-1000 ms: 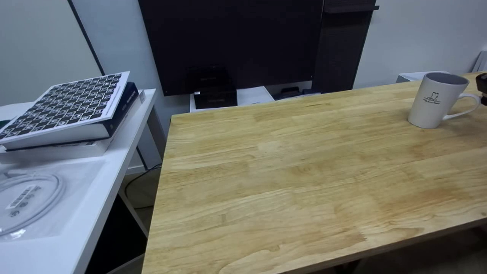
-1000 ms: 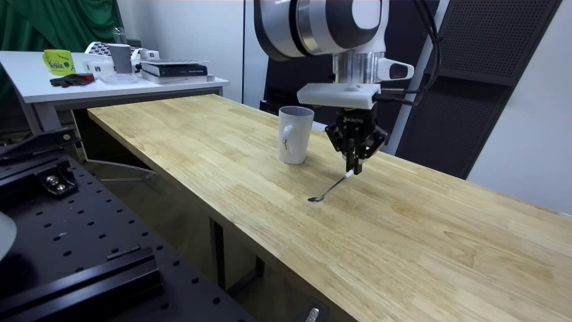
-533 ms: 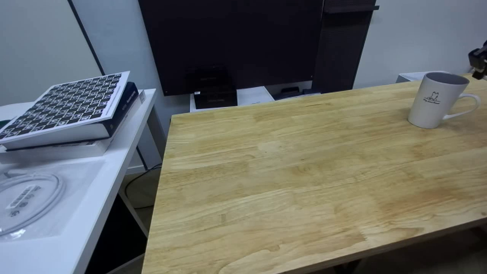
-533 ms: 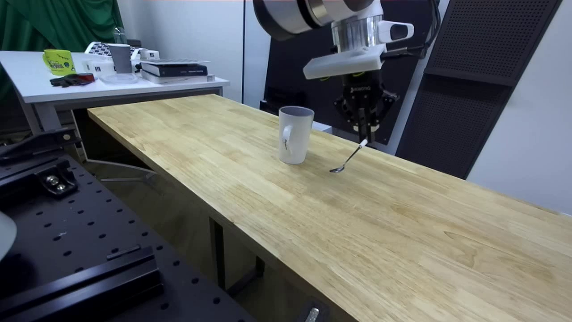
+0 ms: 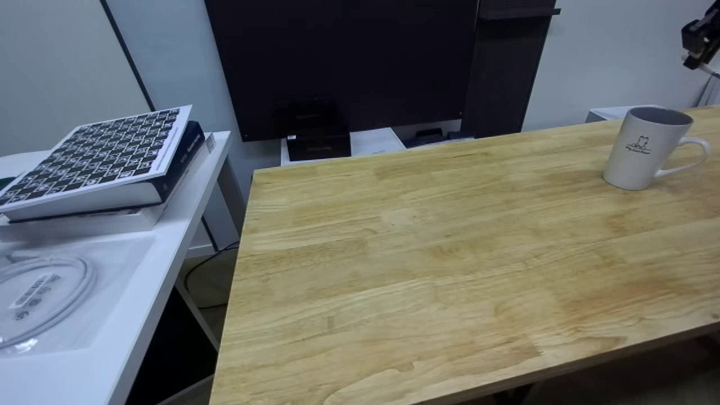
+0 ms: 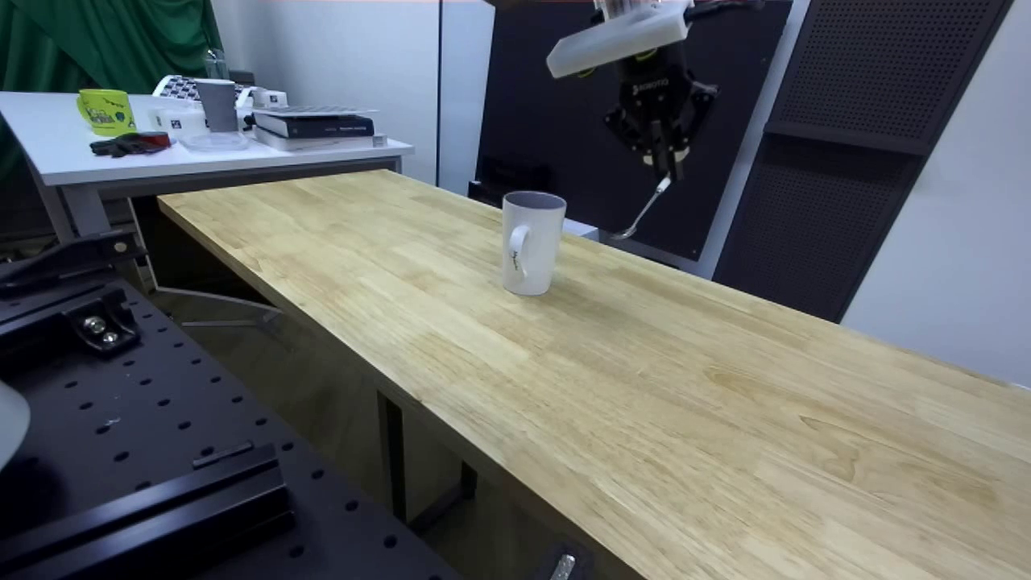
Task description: Put the spoon in the mug
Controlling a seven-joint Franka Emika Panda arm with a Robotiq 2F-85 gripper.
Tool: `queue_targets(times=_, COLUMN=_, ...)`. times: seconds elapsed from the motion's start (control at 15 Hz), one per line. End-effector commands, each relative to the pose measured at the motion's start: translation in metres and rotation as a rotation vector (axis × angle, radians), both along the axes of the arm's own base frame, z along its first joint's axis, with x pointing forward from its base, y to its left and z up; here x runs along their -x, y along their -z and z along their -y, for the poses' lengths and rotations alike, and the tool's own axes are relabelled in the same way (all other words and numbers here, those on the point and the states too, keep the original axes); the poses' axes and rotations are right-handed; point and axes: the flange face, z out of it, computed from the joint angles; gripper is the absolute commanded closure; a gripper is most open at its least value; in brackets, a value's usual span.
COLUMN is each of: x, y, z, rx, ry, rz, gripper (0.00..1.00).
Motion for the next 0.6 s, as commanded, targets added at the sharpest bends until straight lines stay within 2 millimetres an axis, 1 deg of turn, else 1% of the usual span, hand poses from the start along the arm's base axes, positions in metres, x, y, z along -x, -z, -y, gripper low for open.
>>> queue_targets(times=0.0, x=-0.006, y=-0.036, z=-0.009, rx=0.031, ry=0.005, rz=0.059, gripper=0.96)
queue_targets(times=0.2, x=-0.007, y=-0.052, z=-0.022, rx=0.04, ry=-0.018, rz=0.103, gripper=0.96)
queue_targets(times=0.33, x=-0.007, y=-0.058, z=-0.032, rx=0.06, ry=-0.033, rz=0.156, gripper=0.96)
queue_targets(times=0.53, x=-0.004, y=-0.066, z=-0.053, rx=0.098, ry=-0.076, rz=0.234, gripper=0.96)
